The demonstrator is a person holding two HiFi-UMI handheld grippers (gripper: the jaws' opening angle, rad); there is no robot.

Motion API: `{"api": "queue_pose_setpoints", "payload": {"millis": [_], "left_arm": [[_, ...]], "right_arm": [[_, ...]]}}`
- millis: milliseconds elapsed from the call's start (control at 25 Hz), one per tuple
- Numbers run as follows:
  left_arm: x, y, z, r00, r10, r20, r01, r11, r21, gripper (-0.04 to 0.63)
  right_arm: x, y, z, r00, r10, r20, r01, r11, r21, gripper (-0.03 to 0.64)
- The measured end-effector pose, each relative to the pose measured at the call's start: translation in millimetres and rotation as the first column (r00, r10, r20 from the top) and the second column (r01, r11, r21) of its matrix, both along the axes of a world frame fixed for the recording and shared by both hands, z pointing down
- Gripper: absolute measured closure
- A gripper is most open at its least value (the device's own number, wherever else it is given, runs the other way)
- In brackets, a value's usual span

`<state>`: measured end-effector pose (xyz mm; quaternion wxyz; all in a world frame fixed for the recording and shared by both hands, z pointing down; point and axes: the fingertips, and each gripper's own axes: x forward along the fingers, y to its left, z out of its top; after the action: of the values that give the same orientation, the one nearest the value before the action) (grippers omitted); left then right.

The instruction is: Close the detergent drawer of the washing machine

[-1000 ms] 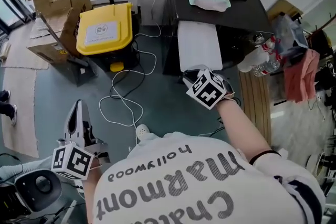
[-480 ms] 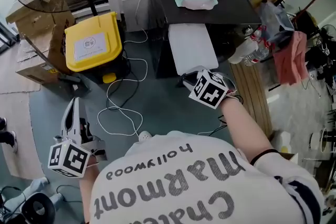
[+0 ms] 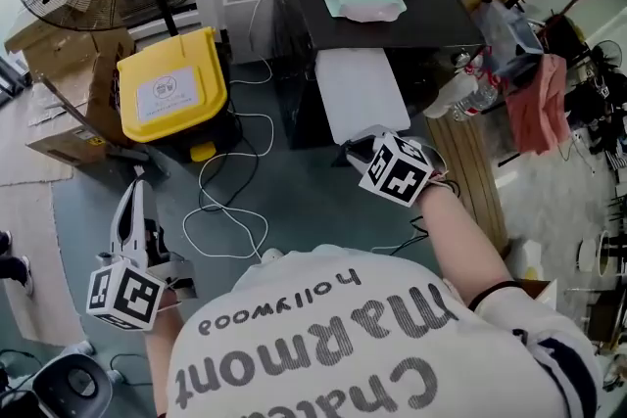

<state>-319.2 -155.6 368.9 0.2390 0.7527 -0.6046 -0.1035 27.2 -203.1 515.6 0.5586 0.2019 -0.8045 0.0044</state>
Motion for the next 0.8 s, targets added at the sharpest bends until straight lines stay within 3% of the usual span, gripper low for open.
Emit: {"api": "queue_pose_setpoints", "payload": {"millis": [800], "left_arm": [[2.8, 2.6, 4.7, 1.0, -0.007, -0.007, 0.007, 1.0, 0.0, 0.588]], "right_arm": [[0.0, -9.8, -9.4, 1.0, -0.004, 0.02, 0.003, 1.0, 0.015, 0.549]]}}
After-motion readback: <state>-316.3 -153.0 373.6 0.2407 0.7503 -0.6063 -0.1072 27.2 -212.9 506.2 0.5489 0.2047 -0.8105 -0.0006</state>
